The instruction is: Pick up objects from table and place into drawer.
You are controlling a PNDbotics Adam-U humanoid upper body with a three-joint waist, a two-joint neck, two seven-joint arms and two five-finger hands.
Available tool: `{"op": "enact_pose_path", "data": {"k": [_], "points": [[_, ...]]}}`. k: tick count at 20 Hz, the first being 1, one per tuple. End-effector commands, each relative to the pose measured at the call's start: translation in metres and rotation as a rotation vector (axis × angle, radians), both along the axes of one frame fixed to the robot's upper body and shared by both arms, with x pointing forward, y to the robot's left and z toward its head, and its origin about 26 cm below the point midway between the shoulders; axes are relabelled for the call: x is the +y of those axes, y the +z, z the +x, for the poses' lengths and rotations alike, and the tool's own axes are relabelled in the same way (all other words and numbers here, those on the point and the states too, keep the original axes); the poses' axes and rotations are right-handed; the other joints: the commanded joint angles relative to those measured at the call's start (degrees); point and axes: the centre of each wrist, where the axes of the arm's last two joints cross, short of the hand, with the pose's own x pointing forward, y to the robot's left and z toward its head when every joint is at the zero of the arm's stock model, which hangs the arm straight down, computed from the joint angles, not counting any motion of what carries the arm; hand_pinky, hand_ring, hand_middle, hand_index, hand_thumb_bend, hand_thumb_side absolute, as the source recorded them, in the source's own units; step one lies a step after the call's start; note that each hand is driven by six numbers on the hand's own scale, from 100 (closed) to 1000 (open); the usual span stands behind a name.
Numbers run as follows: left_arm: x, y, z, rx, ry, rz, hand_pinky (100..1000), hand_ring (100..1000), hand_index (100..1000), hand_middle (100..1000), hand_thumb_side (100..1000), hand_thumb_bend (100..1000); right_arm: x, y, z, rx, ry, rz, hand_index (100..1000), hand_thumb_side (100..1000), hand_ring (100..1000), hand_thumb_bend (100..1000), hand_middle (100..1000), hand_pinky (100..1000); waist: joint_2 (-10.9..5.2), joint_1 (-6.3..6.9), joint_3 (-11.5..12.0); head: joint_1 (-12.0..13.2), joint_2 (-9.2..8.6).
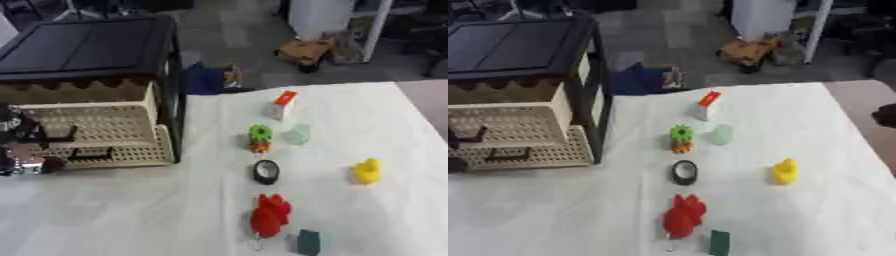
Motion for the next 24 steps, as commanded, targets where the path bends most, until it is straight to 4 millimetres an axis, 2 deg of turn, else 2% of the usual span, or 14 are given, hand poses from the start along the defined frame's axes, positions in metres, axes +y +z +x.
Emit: {"op": "enact_pose_path", "data": {"k": [1,12,24], "points": [[0.006,0.016,-0.014,-0.067,0.019,-0.011,100,100,735,100,1000,471,-0.002,0.011,-0.002,-0.031,-0.004,-0.016,912,785,621,189,565,660,-1.15,-0.20,0.1,0.0,-0.56],[-0.001,0.009,-0.045,-0.114,0.008,-0.084,100,100,729,100,1000,435,-0.002,0.011,-0.002,-0.038,-0.006,-0.012,911,783,621,187,566,659,-1.08,-0.45,0.2,0.0,-0.48],[-0.007,-0.001,-0.066,-0.093,-0.005,-0.067,100,100,720,100,1000,427,-0.002,0.012,-0.001,-0.044,-0.007,-0.005,911,782,621,185,566,659,-1.06,-0.84,0.3,0.4,-0.17]]}}
